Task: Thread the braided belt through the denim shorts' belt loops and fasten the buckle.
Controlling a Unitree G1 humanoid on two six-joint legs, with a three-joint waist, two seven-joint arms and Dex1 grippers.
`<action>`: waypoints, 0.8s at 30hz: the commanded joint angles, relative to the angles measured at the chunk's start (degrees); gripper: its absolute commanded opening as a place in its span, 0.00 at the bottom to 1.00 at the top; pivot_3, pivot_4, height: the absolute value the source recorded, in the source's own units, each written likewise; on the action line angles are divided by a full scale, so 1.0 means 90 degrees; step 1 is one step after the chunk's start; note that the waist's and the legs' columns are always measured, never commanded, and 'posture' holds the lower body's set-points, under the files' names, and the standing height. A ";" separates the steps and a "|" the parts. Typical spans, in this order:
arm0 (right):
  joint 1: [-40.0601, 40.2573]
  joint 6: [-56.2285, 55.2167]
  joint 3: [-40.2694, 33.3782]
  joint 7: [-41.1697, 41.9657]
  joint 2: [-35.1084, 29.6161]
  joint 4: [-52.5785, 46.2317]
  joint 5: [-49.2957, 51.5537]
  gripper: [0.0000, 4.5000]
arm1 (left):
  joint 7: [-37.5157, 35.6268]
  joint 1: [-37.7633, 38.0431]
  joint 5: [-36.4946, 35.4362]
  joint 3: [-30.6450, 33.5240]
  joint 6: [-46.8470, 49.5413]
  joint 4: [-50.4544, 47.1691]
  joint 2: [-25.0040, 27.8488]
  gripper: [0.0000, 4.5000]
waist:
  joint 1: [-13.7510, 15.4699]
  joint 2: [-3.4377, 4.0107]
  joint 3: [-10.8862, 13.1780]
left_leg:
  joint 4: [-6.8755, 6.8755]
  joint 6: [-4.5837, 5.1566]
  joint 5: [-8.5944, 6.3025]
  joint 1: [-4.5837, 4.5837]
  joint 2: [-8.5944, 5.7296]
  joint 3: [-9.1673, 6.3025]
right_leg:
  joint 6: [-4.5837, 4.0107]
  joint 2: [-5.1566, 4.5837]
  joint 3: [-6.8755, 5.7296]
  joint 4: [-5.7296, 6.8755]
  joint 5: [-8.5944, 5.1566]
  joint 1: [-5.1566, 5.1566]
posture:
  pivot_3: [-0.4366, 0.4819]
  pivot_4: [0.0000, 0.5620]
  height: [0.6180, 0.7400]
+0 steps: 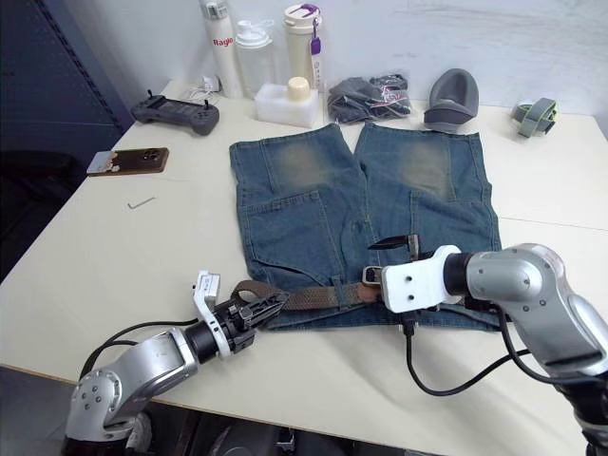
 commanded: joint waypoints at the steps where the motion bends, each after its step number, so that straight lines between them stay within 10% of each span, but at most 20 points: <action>1: 0.0202 -0.0640 -0.0325 -0.0482 0.0048 -0.0137 -0.0391 1.00 | 0.0022 0.0124 0.0050 -0.0023 0.0146 0.0160 0.0106 0.00 | -0.0024 0.0000 0.0000 | -0.0004 -0.0002 0.0002 0.0001 0.0000 0.0000 | 0.0038 0.0000 -0.0001 0.0000 0.0020 0.0000 | 0.48 0.27 0.31; 24: 0.0844 -0.0862 -0.0355 -0.0844 0.0356 -0.0340 -0.0430 1.00 | -0.0252 -0.0535 0.0517 -0.0509 0.0110 -0.0756 0.1443 0.00 | -0.0084 -0.0044 0.0029 | -0.0021 -0.0012 0.0011 -0.0004 0.0000 -0.0001 | 0.0062 0.0002 -0.0003 0.0007 0.0032 -0.0018 | 0.48 0.27 0.31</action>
